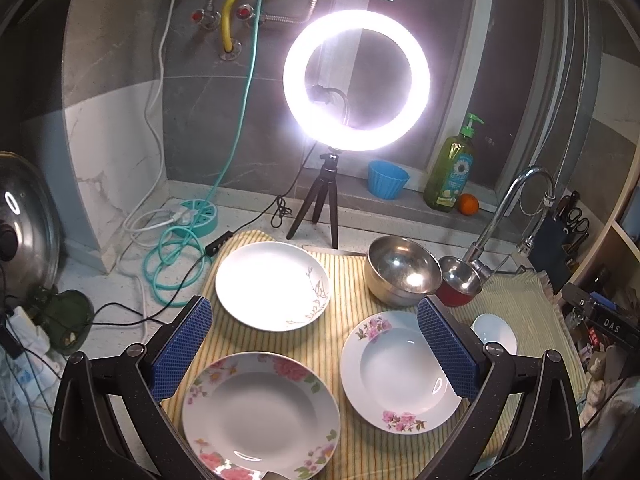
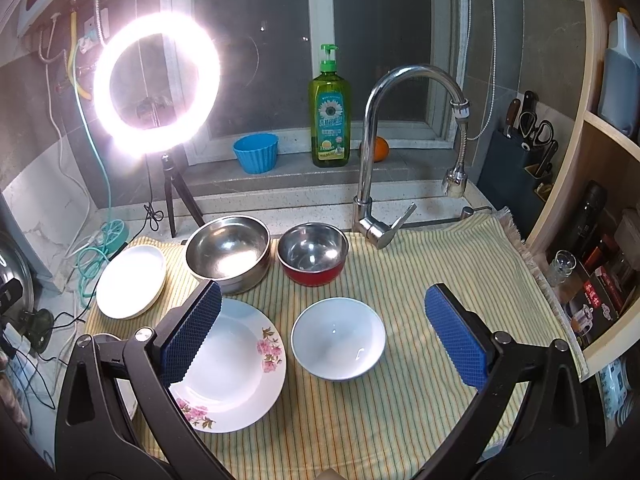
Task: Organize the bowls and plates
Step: 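Move the right gripper to the pink-blossom deep plate and grasp its rim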
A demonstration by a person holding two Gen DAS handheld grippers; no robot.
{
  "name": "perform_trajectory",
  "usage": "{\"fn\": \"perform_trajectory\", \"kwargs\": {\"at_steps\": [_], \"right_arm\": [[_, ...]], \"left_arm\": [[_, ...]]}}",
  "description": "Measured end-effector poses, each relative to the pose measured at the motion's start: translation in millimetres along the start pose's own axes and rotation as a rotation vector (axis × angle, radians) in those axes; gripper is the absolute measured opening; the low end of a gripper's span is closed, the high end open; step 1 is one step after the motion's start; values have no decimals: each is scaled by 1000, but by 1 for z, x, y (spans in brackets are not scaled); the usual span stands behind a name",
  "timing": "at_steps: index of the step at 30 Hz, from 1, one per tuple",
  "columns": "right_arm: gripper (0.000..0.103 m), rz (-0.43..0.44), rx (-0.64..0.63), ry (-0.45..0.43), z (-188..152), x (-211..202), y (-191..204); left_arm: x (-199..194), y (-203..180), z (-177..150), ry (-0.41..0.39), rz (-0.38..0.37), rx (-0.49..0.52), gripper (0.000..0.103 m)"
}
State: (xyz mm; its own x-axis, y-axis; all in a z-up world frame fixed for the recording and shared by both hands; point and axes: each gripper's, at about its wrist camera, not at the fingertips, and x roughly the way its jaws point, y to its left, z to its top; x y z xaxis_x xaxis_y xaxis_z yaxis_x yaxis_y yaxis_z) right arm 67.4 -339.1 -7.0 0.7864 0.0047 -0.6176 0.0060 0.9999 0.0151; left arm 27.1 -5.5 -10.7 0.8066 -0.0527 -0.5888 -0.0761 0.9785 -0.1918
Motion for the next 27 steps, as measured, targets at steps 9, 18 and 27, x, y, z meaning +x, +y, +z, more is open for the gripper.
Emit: {"fn": "perform_trajectory", "kwargs": {"at_steps": [9,18,27], "right_arm": [[103,-5,-8,51,-6,21,-3],[102,35,2,170,-34,48,-15],[81,192,78,348,-74,74,-26]], "left_arm": [[21,-2,0,51,-25,7,102],[61,-5,-18,191,-86,8,83],[104,-11,-36,343,-195,-1,55]]}}
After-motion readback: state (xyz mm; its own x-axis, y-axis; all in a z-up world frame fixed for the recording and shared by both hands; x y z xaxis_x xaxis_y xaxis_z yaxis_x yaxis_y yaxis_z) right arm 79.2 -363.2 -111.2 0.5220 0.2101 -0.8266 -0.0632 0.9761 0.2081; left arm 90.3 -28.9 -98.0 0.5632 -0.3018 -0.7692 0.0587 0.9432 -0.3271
